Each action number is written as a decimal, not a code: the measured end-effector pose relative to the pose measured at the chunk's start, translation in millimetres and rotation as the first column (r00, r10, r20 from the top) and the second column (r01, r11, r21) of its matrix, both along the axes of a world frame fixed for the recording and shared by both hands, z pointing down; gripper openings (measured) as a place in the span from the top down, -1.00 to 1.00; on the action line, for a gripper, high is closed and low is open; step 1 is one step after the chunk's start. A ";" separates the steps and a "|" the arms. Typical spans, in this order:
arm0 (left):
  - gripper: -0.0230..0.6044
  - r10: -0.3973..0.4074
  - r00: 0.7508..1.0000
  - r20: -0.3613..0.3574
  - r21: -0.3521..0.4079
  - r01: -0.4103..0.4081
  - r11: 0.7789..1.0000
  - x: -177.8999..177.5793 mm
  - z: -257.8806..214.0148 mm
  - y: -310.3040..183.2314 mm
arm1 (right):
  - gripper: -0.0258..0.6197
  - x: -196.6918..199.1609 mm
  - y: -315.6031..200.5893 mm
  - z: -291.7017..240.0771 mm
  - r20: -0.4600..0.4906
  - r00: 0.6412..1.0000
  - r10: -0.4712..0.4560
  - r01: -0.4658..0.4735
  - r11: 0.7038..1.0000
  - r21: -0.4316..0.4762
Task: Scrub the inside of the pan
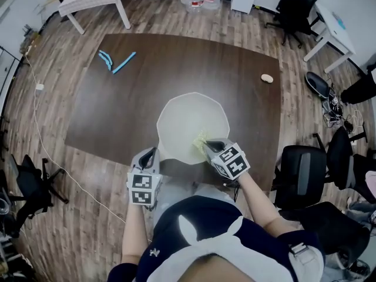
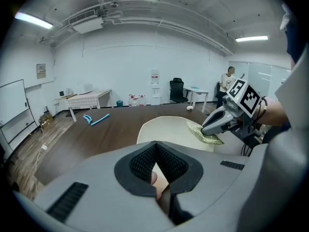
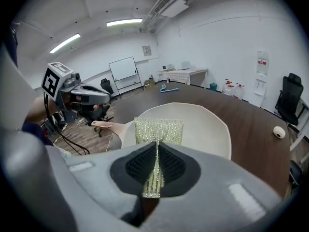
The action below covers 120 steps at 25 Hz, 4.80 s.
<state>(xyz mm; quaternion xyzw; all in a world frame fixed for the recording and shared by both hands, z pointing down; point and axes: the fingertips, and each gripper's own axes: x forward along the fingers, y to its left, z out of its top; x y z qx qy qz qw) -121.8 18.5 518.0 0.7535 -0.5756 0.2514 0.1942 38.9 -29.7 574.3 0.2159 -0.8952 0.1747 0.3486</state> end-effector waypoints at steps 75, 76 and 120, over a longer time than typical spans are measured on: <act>0.92 -0.059 0.994 -0.096 -0.185 0.040 0.982 -54.5 74.5 -50.8 | 0.81 -170.7 -42.6 94.8 -0.051 0.927 -0.372 0.350 0.906 -0.237; 0.92 -0.055 0.994 -0.097 -0.185 0.036 0.982 -54.3 75.8 -50.7 | 0.81 -172.0 -44.6 94.2 -0.052 0.928 -0.369 0.348 0.908 -0.232; 0.92 0.074 0.986 -0.150 -0.324 -0.120 0.939 -26.9 102.5 -22.9 | 0.81 -171.8 -123.5 85.8 -0.158 0.972 -0.172 0.179 0.983 0.029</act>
